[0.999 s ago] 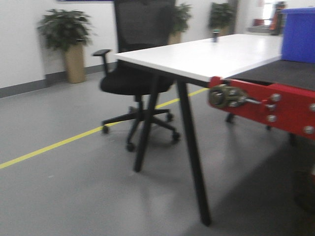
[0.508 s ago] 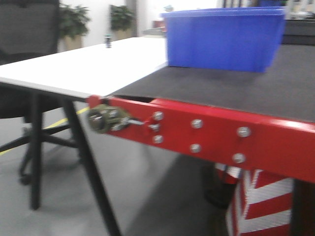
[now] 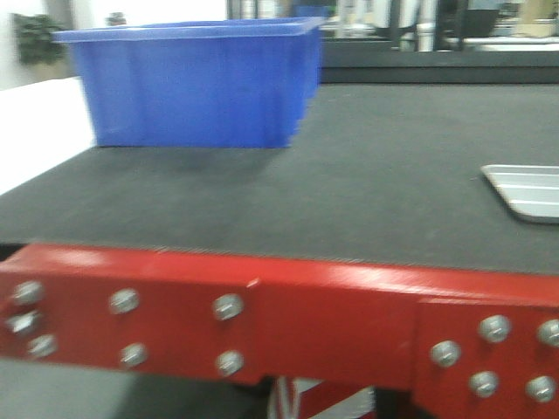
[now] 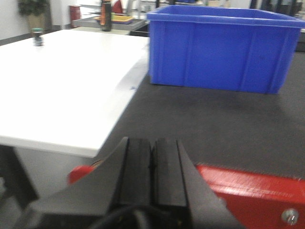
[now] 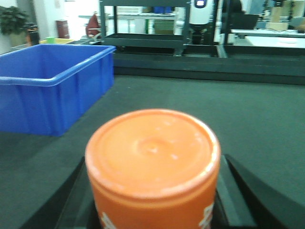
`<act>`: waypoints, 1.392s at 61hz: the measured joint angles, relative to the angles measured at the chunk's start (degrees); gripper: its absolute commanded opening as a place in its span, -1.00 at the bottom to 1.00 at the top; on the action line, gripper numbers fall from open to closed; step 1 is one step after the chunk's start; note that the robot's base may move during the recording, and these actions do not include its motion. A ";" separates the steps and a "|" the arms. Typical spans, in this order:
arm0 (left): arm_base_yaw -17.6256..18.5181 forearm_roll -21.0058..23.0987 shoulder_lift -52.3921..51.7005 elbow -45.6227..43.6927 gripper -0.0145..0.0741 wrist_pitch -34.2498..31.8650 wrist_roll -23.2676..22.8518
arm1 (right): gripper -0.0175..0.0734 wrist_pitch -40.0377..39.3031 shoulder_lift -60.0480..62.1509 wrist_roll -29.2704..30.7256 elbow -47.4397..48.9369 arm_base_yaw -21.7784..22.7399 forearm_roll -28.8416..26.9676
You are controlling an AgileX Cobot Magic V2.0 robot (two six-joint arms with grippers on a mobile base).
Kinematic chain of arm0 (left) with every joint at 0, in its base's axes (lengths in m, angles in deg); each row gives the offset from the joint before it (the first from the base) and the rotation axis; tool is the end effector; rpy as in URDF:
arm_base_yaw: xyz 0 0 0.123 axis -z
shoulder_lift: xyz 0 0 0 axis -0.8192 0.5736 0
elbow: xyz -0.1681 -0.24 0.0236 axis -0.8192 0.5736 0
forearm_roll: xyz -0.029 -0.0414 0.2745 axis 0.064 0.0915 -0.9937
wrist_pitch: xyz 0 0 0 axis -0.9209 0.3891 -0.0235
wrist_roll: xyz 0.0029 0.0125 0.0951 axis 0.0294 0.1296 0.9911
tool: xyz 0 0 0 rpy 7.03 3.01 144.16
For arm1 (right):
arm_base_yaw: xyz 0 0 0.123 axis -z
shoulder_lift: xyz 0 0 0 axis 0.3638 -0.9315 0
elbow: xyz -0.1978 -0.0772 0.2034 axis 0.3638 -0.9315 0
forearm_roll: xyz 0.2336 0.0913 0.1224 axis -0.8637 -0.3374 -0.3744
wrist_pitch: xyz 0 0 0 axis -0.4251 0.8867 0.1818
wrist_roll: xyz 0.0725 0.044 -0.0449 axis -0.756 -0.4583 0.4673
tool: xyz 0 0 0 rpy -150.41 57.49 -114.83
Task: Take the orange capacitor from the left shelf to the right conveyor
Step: 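Drive and turn the base to face the dark conveyor belt, then lower the held cylinder onto the metal tray on the conveyor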
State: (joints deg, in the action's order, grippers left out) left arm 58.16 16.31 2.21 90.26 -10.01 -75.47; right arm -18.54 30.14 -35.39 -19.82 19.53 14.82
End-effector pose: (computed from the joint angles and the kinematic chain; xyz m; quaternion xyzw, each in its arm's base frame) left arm 0.0803 -0.0049 0.1968 0.0050 0.7060 -0.0375 0.7072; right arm 0.0351 -0.0019 0.3578 0.0195 0.7060 0.0186 0.7077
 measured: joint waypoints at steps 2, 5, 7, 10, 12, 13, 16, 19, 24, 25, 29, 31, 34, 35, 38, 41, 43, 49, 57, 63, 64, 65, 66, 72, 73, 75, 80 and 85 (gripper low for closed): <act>0.00 0.00 0.00 0.00 -0.96 0.00 0.00 | -0.47 0.00 0.00 0.00 0.00 0.00 0.00; 0.00 0.00 0.00 0.00 -0.96 0.00 0.00 | -0.47 0.00 0.00 0.00 0.00 0.00 0.00; 0.00 0.00 0.00 0.00 -0.96 0.00 0.00 | -0.47 0.00 0.00 0.00 0.00 0.00 0.00; 0.00 0.00 0.00 0.00 -0.96 0.00 0.00 | -0.47 0.00 0.00 0.00 0.00 0.00 0.00; 0.00 0.00 0.00 0.00 -0.96 0.00 0.00 | -0.47 0.00 0.00 0.00 0.00 0.00 0.00; 0.00 0.00 0.00 0.00 -0.96 0.00 0.00 | -0.47 0.00 0.00 0.00 0.00 0.00 0.00; 0.00 0.00 0.00 0.00 -0.96 0.00 0.00 | -0.47 0.00 0.00 0.00 0.00 0.00 0.00; 0.00 0.00 0.00 0.00 -0.96 0.00 0.00 | -0.47 0.00 0.00 0.00 0.00 0.00 0.00; 0.00 0.00 0.00 0.00 -0.96 0.00 0.00 | -0.47 0.00 0.00 0.00 0.00 0.00 0.00; 0.00 0.00 0.00 0.00 -0.96 0.00 0.00 | -0.47 0.00 0.00 0.00 0.00 0.00 0.00; 0.00 0.00 0.00 0.00 -0.96 0.00 0.00 | -0.47 0.00 0.00 0.00 0.00 0.00 0.00; 0.00 0.00 0.00 0.00 -0.96 0.00 0.00 | -0.47 0.00 0.00 0.00 0.00 0.00 0.00; 0.10 0.00 0.00 0.00 -0.96 0.00 0.00 | -0.47 0.00 0.00 0.00 0.00 0.00 0.00; 0.10 0.00 0.00 0.00 -0.96 0.00 0.00 | -0.47 0.00 0.00 0.00 0.00 0.00 0.00; 0.10 0.00 0.00 0.00 -0.96 0.00 0.00 | -0.47 0.00 0.00 0.00 0.00 0.00 0.00; 0.10 0.00 0.00 0.00 -0.96 0.00 0.00 | -0.47 0.00 0.00 0.00 0.00 0.00 0.00; 0.10 0.00 0.00 0.00 -0.96 0.00 0.00 | -0.47 0.00 0.00 0.00 0.00 0.00 0.00; 0.10 0.00 0.00 0.00 -0.96 0.00 0.00 | -0.47 0.00 0.00 0.00 0.00 0.00 0.00; 0.10 0.00 0.00 0.00 -0.96 0.00 0.00 | -0.47 0.00 0.00 0.00 0.00 0.00 0.00; 0.10 0.00 0.00 0.00 -0.96 0.00 0.00 | -0.47 0.00 0.00 0.00 0.00 0.00 0.00; 0.10 0.00 0.00 0.00 -0.96 0.00 0.00 | -0.47 0.00 0.00 0.00 0.00 0.00 0.00; 0.10 0.00 0.00 0.00 -0.96 0.00 0.00 | -0.47 0.00 0.00 0.00 0.00 0.00 0.00; 0.10 0.00 0.00 0.00 -0.96 0.00 0.00 | -0.47 0.00 0.00 0.00 0.00 0.00 0.00; 0.10 0.00 0.00 0.00 -0.96 0.00 0.00 | -0.47 0.00 0.00 0.00 0.00 0.00 0.00; 0.10 0.00 0.00 0.00 -0.96 0.00 0.00 | -0.47 0.00 0.00 0.00 0.00 0.00 0.00; 0.10 0.00 0.00 0.00 -0.96 0.00 0.00 | -0.47 0.00 0.00 0.00 0.00 0.00 0.00; 0.10 0.00 0.00 0.00 -0.96 0.00 0.00 | -0.47 0.00 0.00 0.00 0.00 0.00 0.00; 0.10 0.00 0.00 0.00 -0.96 0.00 0.00 | -0.47 0.00 0.00 0.00 0.00 0.00 0.00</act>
State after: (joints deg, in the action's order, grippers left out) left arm 58.26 16.31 2.21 90.26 -10.01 -75.47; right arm -18.54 30.14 -35.39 -19.82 19.53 14.82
